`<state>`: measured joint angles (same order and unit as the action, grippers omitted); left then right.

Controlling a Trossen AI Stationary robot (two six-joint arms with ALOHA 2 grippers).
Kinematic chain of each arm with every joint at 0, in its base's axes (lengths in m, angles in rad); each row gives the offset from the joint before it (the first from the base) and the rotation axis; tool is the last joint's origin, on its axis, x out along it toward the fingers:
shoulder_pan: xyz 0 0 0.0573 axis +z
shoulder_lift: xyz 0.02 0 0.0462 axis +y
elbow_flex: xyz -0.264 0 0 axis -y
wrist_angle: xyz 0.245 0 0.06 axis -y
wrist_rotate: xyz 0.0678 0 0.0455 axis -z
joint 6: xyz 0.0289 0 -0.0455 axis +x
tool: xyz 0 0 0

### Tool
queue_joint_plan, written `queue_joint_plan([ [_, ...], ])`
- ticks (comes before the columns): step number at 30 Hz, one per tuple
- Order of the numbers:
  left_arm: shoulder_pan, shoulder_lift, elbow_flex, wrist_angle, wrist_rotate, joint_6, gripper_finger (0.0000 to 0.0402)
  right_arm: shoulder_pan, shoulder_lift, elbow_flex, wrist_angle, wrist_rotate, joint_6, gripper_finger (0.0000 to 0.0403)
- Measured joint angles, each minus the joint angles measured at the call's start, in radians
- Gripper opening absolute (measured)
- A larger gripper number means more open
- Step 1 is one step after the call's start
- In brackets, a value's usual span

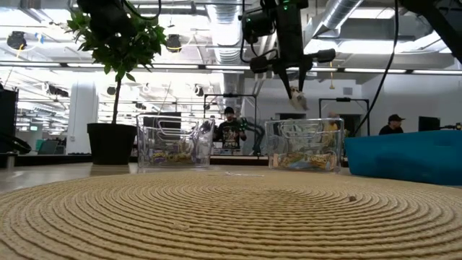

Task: Pick and place Granola Bars by type
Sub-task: Put the yellow granola bar into the right transparent bin, then return to Home Position

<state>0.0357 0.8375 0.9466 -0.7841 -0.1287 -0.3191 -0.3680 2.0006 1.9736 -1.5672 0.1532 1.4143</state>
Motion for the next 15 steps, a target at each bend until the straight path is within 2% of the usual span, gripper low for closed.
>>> queue_joint_plan([
  [6,0.0,0.0,0.0,0.0,0.0,-0.008,0.0,-0.015,0.0,0.0,0.009,-0.023,-0.085,0.0105],
  [12,0.0,0.0,0.0,0.0,-0.001,-0.002,0.0,-0.015,0.0,0.0,0.009,-0.023,-0.11,0.019],
  [15,0.0,0.0,0.0,0.0,-0.001,0.008,0.0,-0.008,0.0,0.0,0.05,-0.007,-0.218,0.0226],
])
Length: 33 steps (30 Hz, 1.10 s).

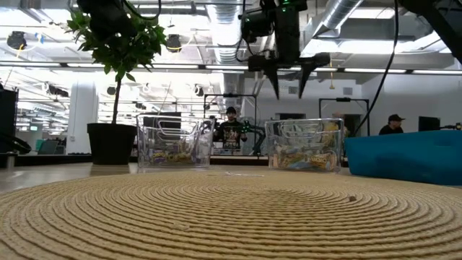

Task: Pick and place Granola Bars by type
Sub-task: Return to Home Position

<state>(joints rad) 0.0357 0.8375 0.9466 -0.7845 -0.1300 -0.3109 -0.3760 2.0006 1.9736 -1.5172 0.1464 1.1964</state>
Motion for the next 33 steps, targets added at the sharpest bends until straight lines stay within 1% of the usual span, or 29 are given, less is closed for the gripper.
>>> queue_joint_plan([
  [3,0.0,0.0,0.0,0.001,0.0,0.009,0.0,0.041,0.0,0.006,0.092,0.086,-0.167,0.0246],
  [7,0.0,0.0,0.0,0.024,0.0,0.011,0.0,0.147,-0.004,0.054,0.166,0.241,-0.385,0.0249],
  [11,0.0,0.0,0.0,0.046,0.0,0.011,0.0,0.288,-0.066,0.059,0.255,0.325,-0.599,0.0245],
  [15,0.0,0.0,0.0,0.056,0.002,0.011,0.0,0.42,-0.163,-0.001,0.335,0.387,-0.699,0.0245],
  [18,0.0,0.0,0.0,0.072,0.003,0.0,0.0,0.488,-0.275,-0.11,0.415,0.405,-0.753,0.0244],
  [20,0.0,0.0,0.0,0.083,-0.004,-0.016,0.0,0.528,-0.364,-0.212,0.455,0.405,-0.778,0.0244],
  [23,0.0,0.0,0.0,0.091,-0.014,-0.063,0.0,0.576,-0.515,-0.407,0.525,0.381,-0.784,0.0244],
  [25,0.001,0.0,0.0,0.088,-0.017,-0.072,0.0,0.606,-0.637,-0.547,0.586,0.372,-0.769,0.0244],
  [28,0.001,0.0,0.0,0.083,-0.024,-0.073,0.0,0.652,-0.828,-0.747,0.725,0.368,-0.752,0.0244],
  [31,0.001,0.0,0.0,0.075,-0.024,-0.073,0.0,0.684,-0.993,-0.915,0.865,0.326,-0.764,0.0244],
  [33,0.001,0.0,0.0,0.077,-0.024,-0.073,0.0,0.694,-1.093,-1.006,0.907,0.293,-0.771,0.0244],
])
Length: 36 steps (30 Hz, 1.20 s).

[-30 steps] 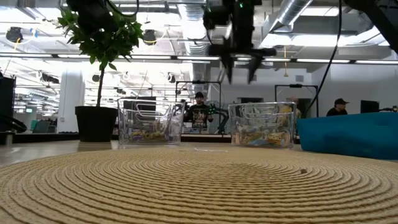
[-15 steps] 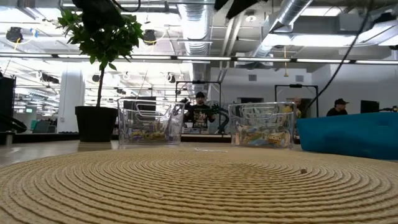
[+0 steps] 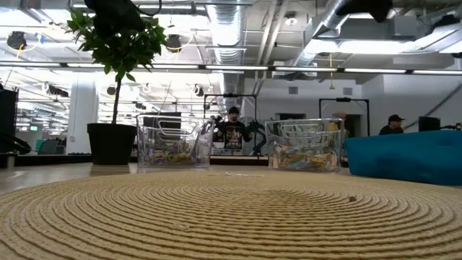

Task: Pick and place Granola Bars by type
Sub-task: Return to Home Position

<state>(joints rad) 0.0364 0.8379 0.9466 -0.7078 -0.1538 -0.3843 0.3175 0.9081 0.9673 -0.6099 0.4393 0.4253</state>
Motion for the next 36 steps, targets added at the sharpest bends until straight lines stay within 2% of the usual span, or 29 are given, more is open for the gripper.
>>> queue_joint_plan([
  [4,0.0,0.0,0.0,0.0,0.0,-0.017,0.0,0.015,-0.168,-0.154,0.041,-0.044,0.016,0.0244],
  [12,0.0,0.0,0.0,0.0,0.0,-0.057,0.0,0.05,-0.463,-0.431,0.24,-0.144,-0.007,0.0244],
  [23,0.0,0.0,0.0,-0.001,0.0,-0.047,0.0,0.06,-0.784,-0.67,0.467,-0.28,-0.049,0.0244],
  [29,0.0,0.0,0.0,-0.005,0.0,-0.047,0.0,0.06,-0.906,-0.79,0.659,-0.317,-0.093,0.0244],
  [36,0.0,0.0,0.0,-0.006,0.0,-0.047,0.0,0.06,-0.899,-0.811,0.707,-0.389,-0.149,0.0244],
])
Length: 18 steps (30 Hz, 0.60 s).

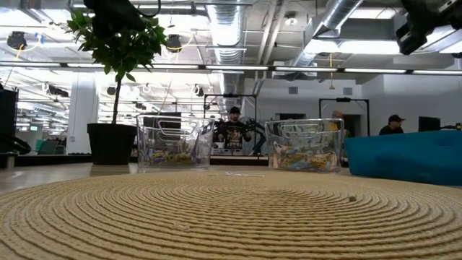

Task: Pick and place Granola Bars by type
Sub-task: Return to Home Position

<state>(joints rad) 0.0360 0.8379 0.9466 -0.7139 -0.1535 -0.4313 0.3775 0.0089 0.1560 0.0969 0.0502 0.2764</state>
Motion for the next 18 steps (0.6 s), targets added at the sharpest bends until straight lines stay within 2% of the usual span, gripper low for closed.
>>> queue_joint_plan([
  [8,0.0,0.0,0.0,0.0,0.0,-0.05,0.0,0.0,-0.006,-0.004,0.02,-0.001,-0.091,0.0244],
  [15,0.0,0.0,0.0,0.001,0.0,-0.127,0.0,-0.004,-0.006,-0.134,0.235,0.0,-0.093,0.0244],
  [18,0.0,0.0,0.0,0.001,0.0,-0.147,0.0,-0.007,-0.007,-0.145,0.257,0.0,-0.086,0.0244],
])
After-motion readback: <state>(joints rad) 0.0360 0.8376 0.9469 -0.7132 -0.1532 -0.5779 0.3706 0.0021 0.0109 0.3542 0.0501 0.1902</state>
